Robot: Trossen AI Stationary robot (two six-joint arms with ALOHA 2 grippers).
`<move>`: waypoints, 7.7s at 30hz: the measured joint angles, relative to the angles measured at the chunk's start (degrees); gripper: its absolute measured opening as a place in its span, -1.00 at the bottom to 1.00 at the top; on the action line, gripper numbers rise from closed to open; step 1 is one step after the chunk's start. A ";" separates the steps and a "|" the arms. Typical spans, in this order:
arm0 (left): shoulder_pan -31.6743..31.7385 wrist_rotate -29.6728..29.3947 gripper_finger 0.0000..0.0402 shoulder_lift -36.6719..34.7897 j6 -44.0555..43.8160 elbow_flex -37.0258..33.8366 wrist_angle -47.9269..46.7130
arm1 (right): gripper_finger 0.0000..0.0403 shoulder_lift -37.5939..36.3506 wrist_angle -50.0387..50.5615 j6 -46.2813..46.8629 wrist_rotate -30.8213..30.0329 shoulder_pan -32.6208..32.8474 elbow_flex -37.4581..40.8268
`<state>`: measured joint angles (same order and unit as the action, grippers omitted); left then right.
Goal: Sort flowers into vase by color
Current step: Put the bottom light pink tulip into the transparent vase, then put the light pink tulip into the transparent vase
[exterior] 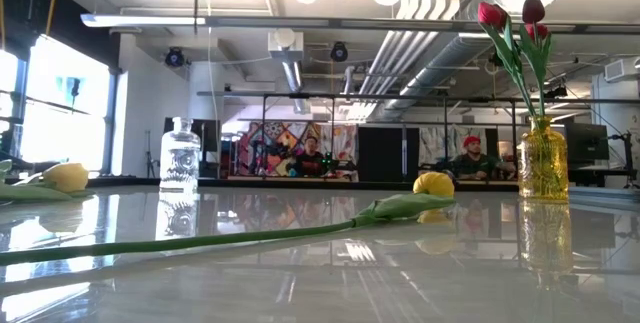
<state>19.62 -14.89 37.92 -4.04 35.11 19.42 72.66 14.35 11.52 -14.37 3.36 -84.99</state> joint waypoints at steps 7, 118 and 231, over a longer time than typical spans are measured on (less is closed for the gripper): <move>8.89 -0.18 -1.00 -2.98 4.05 -11.47 8.13 | -1.00 0.00 0.00 0.00 -0.02 0.00 -0.01; 23.80 8.37 0.12 15.37 3.22 -34.38 40.90 | -1.00 0.02 0.00 0.00 -0.02 0.02 -0.04; -30.03 0.35 -1.00 6.69 -27.12 7.22 -24.46 | -1.00 0.02 0.17 -0.12 -0.02 0.02 -0.04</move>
<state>-10.41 -14.55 44.62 -31.16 42.33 -5.04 72.69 14.52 11.40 -14.39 3.37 -85.03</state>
